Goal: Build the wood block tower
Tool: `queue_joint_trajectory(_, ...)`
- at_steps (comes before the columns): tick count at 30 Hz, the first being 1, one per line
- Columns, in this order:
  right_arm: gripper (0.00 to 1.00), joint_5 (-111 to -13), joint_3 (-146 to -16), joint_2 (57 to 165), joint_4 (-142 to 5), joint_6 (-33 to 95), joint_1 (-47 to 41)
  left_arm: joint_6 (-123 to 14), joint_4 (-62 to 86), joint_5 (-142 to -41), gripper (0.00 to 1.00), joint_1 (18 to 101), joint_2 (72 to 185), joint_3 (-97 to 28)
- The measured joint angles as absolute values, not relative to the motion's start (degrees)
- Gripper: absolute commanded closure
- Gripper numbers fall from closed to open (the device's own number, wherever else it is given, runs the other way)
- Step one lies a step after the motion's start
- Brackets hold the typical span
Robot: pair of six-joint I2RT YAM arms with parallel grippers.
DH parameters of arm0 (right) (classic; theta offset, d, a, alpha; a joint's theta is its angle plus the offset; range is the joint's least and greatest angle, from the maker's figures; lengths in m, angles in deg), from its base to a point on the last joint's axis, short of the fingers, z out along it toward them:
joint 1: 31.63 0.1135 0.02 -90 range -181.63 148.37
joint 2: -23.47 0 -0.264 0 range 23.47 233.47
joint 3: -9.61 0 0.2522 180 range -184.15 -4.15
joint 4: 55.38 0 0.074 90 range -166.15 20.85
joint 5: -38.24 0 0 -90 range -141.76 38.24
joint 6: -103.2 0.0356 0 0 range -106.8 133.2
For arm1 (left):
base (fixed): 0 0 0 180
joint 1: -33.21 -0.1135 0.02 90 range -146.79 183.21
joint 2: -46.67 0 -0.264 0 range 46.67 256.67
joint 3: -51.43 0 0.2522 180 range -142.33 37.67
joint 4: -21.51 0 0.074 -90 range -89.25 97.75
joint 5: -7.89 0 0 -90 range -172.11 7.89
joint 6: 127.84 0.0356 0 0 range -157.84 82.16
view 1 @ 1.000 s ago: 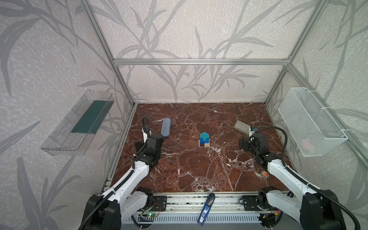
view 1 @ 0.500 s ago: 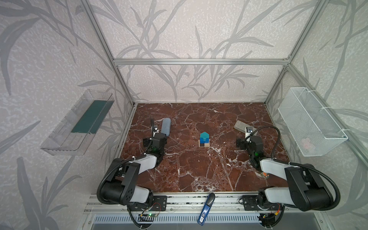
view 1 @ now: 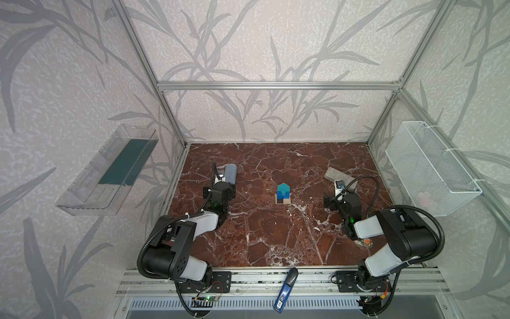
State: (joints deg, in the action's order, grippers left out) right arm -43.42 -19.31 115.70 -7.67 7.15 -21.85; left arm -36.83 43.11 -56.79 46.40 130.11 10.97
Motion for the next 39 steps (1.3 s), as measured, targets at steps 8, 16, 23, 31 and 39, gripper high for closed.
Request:
queue_joint_trajectory(8,0.01,-43.2,-22.3,115.7,-7.2,7.1,-21.9,-33.2,55.3,-56.9,0.0,46.0,128.6,19.3)
queue_joint_trajectory(16,0.01,-42.0,-22.5,115.7,-7.9,7.2,-21.9,-33.5,69.8,-57.1,0.0,41.6,135.4,22.1)
queue_joint_trajectory(23,0.01,-40.5,-22.8,115.7,-8.4,7.4,-21.9,-37.5,67.7,-59.8,0.01,36.7,137.4,19.5)
queue_joint_trajectory(31,0.01,-39.8,-23.2,115.7,-9.5,7.6,-21.9,-39.6,64.7,-62.1,0.01,34.9,137.4,17.1)
queue_joint_trajectory(39,0.01,-39.7,-23.2,115.7,-9.5,7.6,-21.9,-40.0,64.7,-62.6,0.01,34.9,137.4,17.1)
